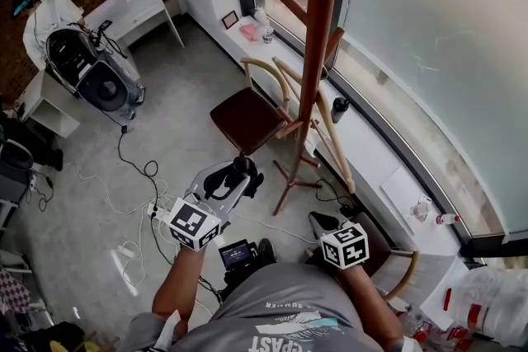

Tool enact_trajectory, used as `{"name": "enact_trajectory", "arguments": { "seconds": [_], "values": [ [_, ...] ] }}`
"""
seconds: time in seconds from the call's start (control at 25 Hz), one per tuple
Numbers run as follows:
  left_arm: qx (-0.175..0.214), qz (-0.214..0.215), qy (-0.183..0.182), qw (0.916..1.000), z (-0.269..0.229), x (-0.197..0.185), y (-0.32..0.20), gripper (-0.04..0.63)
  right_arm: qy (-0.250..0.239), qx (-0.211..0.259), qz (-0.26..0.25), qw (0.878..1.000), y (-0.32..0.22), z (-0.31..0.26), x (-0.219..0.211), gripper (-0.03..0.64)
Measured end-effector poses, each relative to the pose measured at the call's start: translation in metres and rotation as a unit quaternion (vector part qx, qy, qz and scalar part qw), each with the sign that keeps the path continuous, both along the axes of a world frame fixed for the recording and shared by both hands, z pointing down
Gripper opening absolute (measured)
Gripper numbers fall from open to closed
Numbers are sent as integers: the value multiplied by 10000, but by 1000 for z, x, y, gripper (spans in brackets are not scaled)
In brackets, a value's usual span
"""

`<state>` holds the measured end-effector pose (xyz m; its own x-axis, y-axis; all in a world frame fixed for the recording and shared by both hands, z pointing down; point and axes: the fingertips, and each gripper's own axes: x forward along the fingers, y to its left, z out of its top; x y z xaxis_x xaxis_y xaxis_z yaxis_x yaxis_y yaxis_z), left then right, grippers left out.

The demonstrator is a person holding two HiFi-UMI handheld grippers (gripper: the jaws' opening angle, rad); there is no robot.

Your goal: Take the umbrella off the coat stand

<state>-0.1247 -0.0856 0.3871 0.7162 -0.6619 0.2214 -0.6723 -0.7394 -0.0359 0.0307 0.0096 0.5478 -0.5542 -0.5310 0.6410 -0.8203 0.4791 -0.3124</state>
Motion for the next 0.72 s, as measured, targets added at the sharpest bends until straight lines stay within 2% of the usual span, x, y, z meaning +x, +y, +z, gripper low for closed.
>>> {"name": "enact_trajectory", "arguments": {
  "seconds": [0.4,0.72],
  "values": [
    [-397,-152,302,9986,10,-13,-13,135,-50,-185,-13,9998,-10,12,-7,2],
    [-708,-59,267,9971,25,-12,-22,135,-168,-208,-122,9996,-37,11,-22,2]
  ]
}}
